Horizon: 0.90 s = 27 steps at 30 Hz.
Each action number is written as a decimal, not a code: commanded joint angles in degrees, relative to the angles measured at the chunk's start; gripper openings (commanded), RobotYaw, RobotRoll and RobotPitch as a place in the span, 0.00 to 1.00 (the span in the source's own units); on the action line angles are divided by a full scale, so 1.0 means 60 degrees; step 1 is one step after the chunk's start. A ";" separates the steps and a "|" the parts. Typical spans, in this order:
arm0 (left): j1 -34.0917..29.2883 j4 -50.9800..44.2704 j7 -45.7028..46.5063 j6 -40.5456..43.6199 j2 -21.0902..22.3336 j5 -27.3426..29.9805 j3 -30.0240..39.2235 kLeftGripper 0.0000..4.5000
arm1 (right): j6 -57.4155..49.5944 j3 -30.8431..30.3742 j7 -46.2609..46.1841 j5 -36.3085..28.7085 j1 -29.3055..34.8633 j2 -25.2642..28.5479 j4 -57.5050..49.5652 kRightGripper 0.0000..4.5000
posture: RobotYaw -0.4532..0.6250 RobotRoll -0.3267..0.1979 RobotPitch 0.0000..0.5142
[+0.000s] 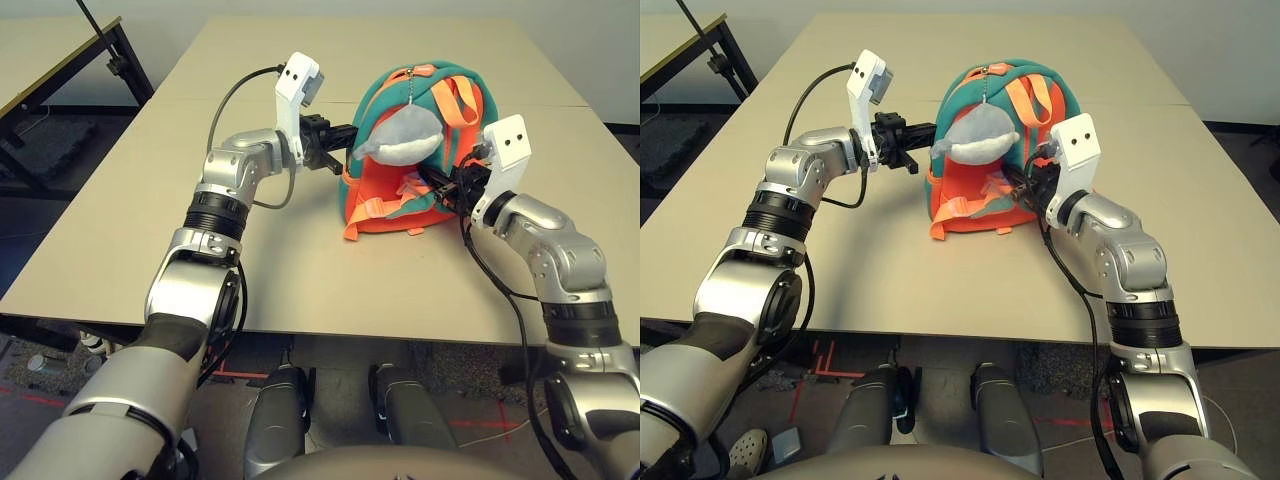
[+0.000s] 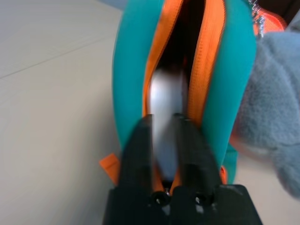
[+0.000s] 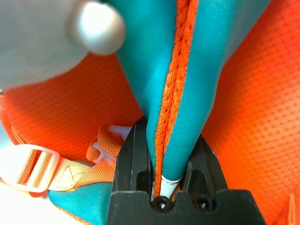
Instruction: Put the pencil case into the backpack and zip it.
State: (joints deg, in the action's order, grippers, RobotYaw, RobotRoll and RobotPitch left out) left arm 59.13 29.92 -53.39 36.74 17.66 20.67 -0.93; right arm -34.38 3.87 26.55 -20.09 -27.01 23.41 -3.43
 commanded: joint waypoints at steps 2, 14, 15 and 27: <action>-0.0354 -0.2003 -0.0566 0.1224 0.0938 0.0662 0.0170 0.57 | -0.0120 -0.0045 -0.0178 0.0192 0.0196 -0.0048 0.0185 0.13 | 0.24 0.62 0.20; -0.0566 -0.5183 -0.1113 0.2600 0.2756 0.1684 0.0124 1.00 | 0.0117 -0.0317 -0.0329 0.0383 -0.0379 -0.0624 0.0757 0.13 | 0.26 0.62 0.21; -0.0577 -0.5315 -0.1074 0.2622 0.2712 0.1702 0.0048 1.00 | 0.0137 -0.0339 -0.0344 0.0408 -0.0440 -0.0682 0.0813 0.13 | 0.27 0.62 0.21; -0.0422 -0.4732 -0.0195 0.1772 0.1924 0.0404 -0.1486 1.00 | 0.0250 -0.0405 -0.0366 0.0616 -0.0720 -0.1122 0.1073 0.13 | 0.26 0.62 0.21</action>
State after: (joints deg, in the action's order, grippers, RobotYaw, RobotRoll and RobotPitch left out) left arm 55.85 -0.20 -55.57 48.86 29.43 25.30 -8.25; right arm -32.54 2.54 24.50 -16.93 -31.26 17.07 1.56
